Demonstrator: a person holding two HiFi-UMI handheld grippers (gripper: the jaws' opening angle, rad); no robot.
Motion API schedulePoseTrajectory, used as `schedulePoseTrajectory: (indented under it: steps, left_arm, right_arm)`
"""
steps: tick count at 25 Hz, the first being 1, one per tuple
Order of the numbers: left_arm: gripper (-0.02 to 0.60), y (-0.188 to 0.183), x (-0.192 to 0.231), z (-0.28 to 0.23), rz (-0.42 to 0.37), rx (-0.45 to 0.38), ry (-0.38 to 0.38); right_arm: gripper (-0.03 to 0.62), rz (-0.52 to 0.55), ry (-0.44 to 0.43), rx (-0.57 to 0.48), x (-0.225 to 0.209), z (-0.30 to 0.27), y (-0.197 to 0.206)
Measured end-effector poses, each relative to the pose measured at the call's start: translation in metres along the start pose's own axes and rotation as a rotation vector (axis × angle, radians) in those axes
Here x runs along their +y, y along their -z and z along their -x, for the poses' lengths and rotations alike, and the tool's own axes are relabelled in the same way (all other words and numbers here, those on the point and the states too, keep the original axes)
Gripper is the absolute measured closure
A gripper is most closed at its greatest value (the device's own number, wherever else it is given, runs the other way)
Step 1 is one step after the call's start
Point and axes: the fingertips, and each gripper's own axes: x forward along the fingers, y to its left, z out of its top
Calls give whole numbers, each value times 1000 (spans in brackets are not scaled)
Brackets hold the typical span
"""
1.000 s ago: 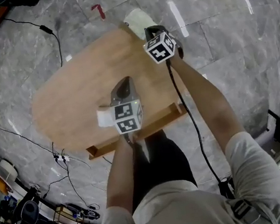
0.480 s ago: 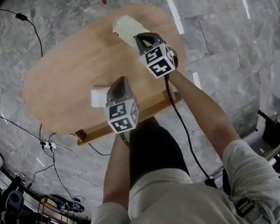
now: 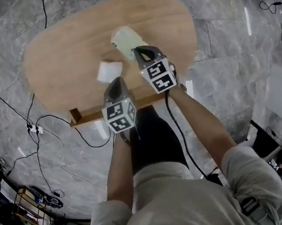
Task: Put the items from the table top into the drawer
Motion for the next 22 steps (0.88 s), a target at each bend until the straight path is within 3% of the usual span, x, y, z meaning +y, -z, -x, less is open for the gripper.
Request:
schedulePoseTrajectory:
  steps: [14,22]
  left_arm:
    - [561,84,149,124,200,-66,-171]
    - [561,137,211,167,288,-97,-229]
  right_arm:
    - [588,195,-290,13,254,-22,7]
    - [588,292,-418,75,362,-40,51]
